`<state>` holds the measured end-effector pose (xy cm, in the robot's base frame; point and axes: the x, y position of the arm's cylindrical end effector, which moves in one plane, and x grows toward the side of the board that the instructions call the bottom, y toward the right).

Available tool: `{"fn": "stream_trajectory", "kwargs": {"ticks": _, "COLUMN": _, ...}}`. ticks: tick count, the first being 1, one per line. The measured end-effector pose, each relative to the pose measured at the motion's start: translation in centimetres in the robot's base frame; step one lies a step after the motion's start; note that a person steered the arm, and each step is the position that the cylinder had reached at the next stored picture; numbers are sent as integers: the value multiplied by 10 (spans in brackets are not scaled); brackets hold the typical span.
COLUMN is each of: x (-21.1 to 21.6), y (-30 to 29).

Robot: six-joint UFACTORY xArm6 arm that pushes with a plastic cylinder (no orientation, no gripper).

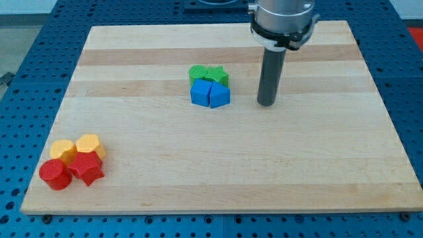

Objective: Separate blue cube and the blue triangle

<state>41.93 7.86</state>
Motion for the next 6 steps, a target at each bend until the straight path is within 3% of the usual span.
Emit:
{"fn": "stream_trajectory", "kwargs": {"ticks": 2, "x": -8, "y": -53}}
{"fn": "stream_trajectory", "kwargs": {"ticks": 5, "x": -8, "y": -192}}
{"fn": "stream_trajectory", "kwargs": {"ticks": 6, "x": -6, "y": -198}}
